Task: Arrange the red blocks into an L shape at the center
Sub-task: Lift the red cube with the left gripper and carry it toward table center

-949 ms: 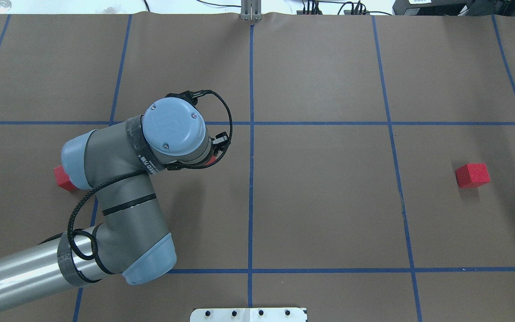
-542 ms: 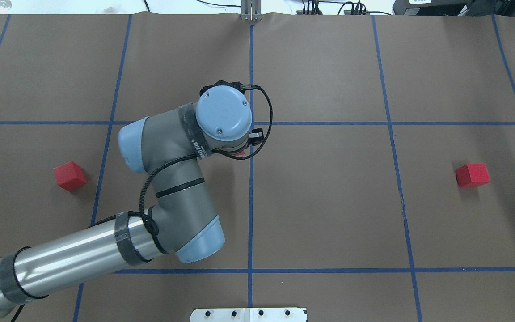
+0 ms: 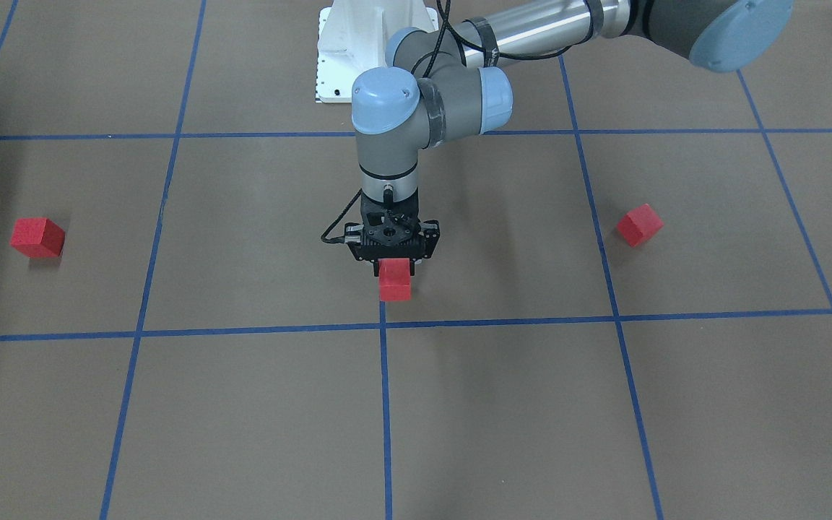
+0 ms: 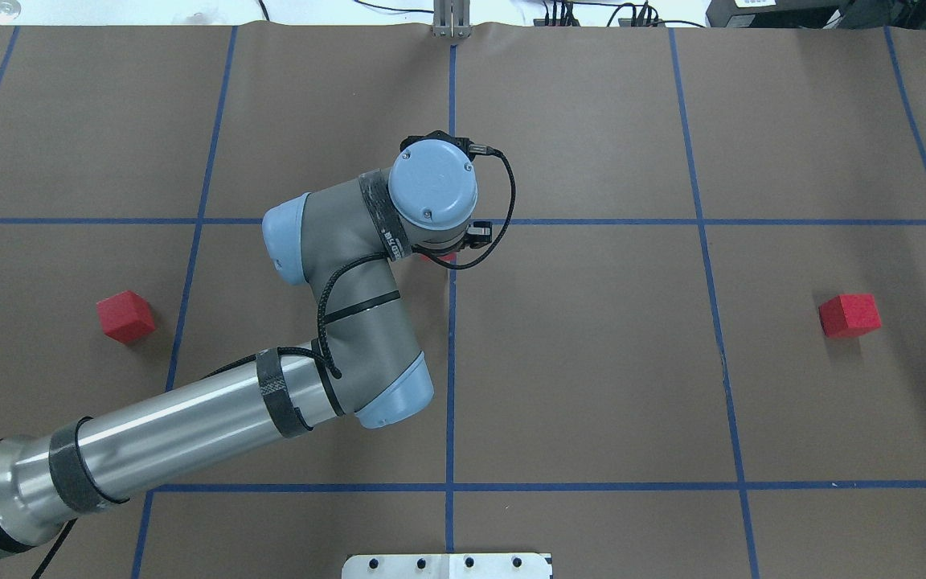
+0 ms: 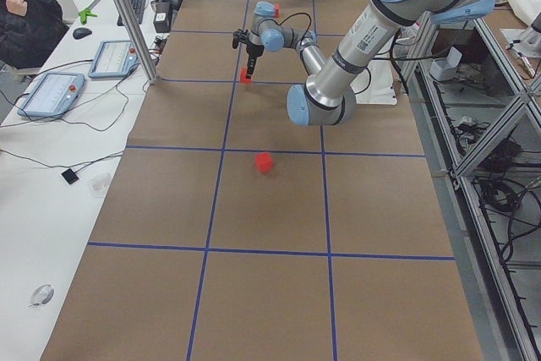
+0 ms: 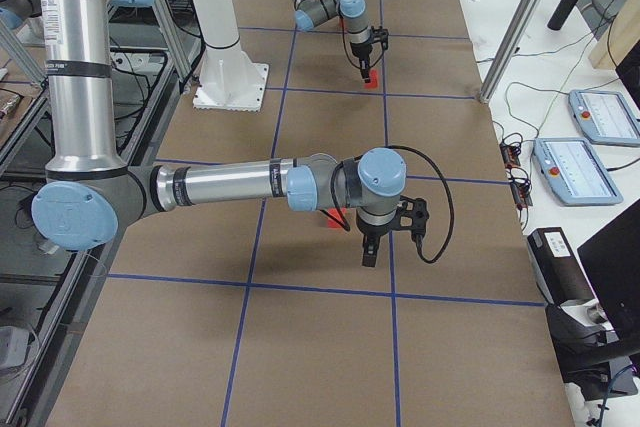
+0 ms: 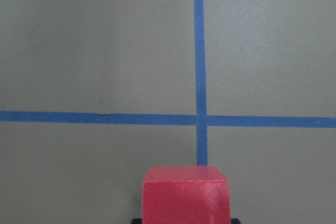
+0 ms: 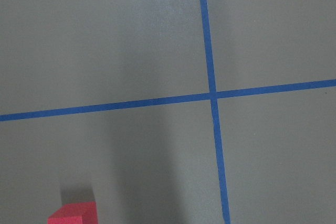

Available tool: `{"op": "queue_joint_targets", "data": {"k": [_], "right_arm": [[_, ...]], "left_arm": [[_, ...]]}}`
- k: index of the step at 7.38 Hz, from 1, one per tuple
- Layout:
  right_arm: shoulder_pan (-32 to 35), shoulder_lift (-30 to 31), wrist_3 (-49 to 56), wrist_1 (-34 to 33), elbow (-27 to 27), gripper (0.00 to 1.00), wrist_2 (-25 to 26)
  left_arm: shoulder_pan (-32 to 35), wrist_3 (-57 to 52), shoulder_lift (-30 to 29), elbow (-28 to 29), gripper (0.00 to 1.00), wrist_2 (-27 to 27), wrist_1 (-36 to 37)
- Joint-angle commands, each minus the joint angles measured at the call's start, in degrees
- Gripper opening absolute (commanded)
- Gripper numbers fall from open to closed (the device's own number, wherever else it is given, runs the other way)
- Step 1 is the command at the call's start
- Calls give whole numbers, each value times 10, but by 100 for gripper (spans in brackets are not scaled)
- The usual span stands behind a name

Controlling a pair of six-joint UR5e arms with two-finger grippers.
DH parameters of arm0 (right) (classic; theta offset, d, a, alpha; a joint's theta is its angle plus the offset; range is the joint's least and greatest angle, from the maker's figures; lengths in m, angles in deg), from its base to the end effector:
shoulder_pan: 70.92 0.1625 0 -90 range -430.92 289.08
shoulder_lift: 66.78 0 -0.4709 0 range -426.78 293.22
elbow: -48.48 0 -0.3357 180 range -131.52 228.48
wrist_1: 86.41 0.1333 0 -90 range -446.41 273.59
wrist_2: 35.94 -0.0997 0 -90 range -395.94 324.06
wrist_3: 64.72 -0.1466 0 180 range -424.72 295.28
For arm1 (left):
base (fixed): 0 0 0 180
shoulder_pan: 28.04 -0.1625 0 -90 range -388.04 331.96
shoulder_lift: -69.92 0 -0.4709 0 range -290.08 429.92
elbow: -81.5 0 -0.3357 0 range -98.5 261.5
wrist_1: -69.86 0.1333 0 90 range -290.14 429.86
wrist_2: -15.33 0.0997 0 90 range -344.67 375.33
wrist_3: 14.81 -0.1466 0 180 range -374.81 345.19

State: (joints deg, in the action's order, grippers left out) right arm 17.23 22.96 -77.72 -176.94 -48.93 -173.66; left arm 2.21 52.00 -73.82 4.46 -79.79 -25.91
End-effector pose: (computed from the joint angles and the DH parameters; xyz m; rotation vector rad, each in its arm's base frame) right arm 0.0104 -0.4466 0.6741 0.0089 -0.8405 0.1311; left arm 0.6378 -0.5111 0.2498 0.2897 0.7633 -0.0800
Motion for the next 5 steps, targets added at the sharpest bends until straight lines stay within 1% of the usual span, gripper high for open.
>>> {"op": "queue_joint_targets", "data": {"k": [1,4,5], "right_arm": [[0,0,0,0,0,99,0],[0,0,0,0,-1,99,0],[0,0,0,0,-1,99,0]], "left_arm": [[4,-56,-1,7,0,-1,-2],[3,-30,-14,22,0,-3,-8],[3,-14,-26,36,0,-3,-8]]}}
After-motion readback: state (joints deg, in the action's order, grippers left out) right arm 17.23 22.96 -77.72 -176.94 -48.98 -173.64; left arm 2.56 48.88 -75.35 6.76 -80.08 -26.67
